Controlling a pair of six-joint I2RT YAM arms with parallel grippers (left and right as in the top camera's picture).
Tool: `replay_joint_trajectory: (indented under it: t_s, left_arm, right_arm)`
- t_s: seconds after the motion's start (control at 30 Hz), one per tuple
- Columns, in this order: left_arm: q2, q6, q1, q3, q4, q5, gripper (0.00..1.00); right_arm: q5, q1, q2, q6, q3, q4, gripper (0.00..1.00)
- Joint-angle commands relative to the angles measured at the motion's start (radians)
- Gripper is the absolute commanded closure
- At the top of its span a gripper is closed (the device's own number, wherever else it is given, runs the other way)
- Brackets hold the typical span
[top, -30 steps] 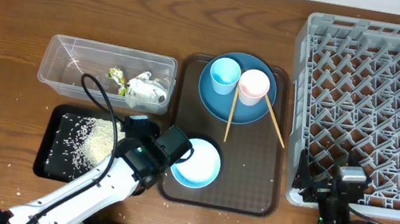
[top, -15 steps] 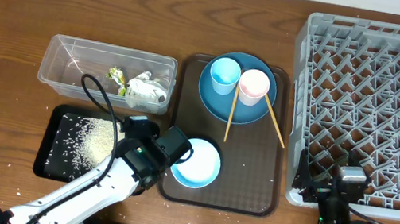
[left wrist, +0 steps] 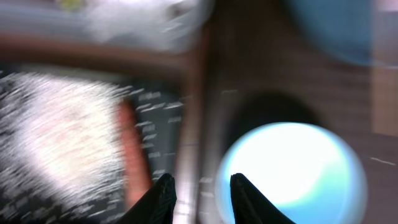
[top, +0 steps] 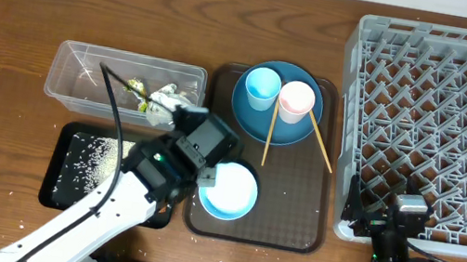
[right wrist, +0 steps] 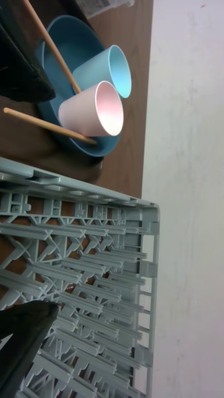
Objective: Sort waste into correct bins and load items into the dishwasher rack
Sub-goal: 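Carry the carrot left and release it onto the black tray, then raise the right gripper toward the wooden chopsticks on the blue plate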
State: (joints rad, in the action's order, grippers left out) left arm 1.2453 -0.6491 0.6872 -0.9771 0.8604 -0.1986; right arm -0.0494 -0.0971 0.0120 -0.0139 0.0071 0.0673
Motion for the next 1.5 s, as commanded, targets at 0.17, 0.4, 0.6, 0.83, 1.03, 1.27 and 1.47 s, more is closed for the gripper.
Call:
replay_joint_trajectory:
  t_s: [0.17, 0.4, 0.6, 0.83, 1.03, 1.27, 1.47]
  left_arm:
    - [-0.01, 0.11, -0.005, -0.126, -0.038, 0.153, 0.67]
    - [-0.009, 0.111, -0.003, -0.126, -0.033, 0.165, 0.47]
    - [-0.009, 0.11, -0.003, -0.126, -0.032, 0.165, 0.3]
    - [-0.009, 0.11, -0.003, -0.125, -0.009, 0.166, 0.3]
    - [-0.009, 0.109, -0.003, -0.125, 0.012, 0.166, 0.3]
    - [-0.009, 0.106, -0.003, -0.125, -0.041, 0.166, 0.3]
    - [-0.009, 0.133, -0.006, -0.125, -0.017, 0.144, 0.3]
  right_arm:
    - [0.001, 0.006, -0.005, 0.008, -0.002, 0.004, 0.01]
    - [0.001, 0.006, -0.005, 0.008, -0.002, 0.004, 0.01]
    - [0.001, 0.006, -0.005, 0.008, -0.002, 0.004, 0.01]
    - [0.0, 0.006, -0.005, 0.008, -0.002, 0.004, 0.01]
    - [0.018, 0.006, -0.005, 0.007, -0.002, -0.01, 0.01]
    - [-0.055, 0.006, -0.003, -0.256, 0.037, 0.048, 0.01]
    - [-0.084, 0.006, 0.07, -0.308, 0.334, 0.243, 0.01]
